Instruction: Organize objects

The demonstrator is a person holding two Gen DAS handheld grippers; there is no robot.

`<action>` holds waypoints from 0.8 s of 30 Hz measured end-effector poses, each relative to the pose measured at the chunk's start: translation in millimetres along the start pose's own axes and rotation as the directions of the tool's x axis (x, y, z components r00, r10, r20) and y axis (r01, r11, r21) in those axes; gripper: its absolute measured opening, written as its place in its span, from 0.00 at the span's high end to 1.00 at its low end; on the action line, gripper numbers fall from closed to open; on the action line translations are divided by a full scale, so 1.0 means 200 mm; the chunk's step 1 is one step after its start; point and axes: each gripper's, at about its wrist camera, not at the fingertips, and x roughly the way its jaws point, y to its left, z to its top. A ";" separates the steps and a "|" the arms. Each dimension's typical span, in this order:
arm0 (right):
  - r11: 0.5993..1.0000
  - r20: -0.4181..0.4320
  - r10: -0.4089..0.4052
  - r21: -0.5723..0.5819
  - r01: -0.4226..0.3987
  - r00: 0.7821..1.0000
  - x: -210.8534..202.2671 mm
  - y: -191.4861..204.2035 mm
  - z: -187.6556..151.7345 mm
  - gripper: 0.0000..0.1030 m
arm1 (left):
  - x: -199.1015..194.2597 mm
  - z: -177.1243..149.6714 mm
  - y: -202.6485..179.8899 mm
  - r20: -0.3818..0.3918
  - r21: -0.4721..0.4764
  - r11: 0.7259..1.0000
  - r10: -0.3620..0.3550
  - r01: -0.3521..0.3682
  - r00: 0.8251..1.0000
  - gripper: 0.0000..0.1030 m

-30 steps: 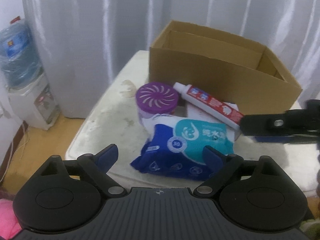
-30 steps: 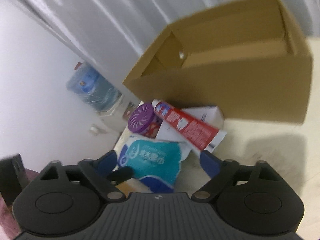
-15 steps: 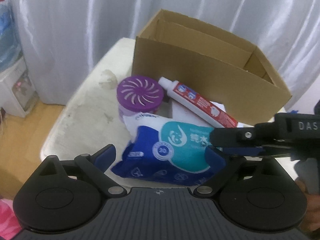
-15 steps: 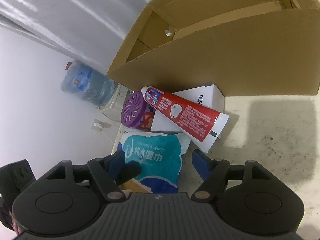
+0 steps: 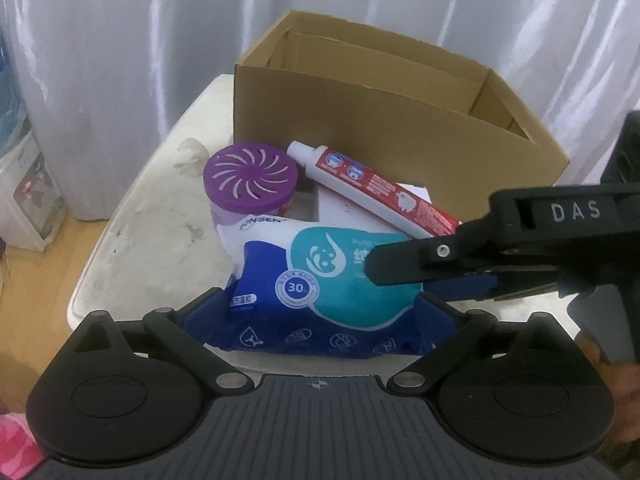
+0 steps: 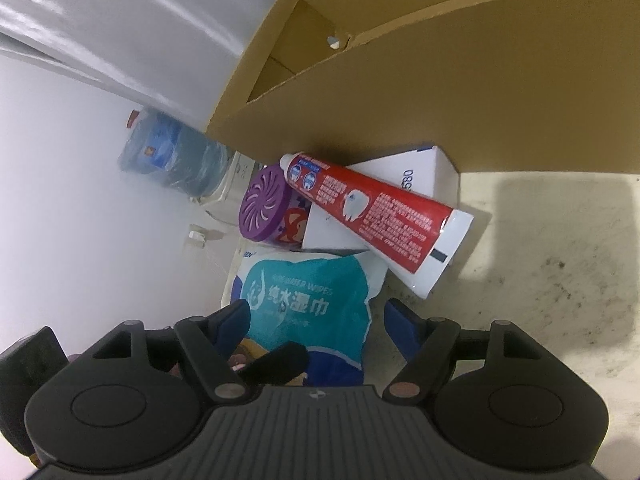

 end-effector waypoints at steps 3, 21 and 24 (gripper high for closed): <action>1.000 -0.023 0.018 -0.003 -0.018 1.000 0.02 0.01 0.00 0.25 | 0.00 -0.01 -0.01 -0.001 0.009 1.000 -0.001 0.001 1.000 0.03; 0.999 -0.072 0.002 -0.051 -0.006 0.997 0.01 0.04 -0.05 0.25 | -0.01 -0.08 -0.10 -0.009 0.054 0.999 -0.005 0.005 1.000 0.01; 0.998 -0.074 -0.004 -0.059 0.000 0.997 0.00 0.04 -0.06 0.25 | -0.01 -0.09 -0.12 -0.010 0.060 0.998 -0.004 0.004 1.000 0.01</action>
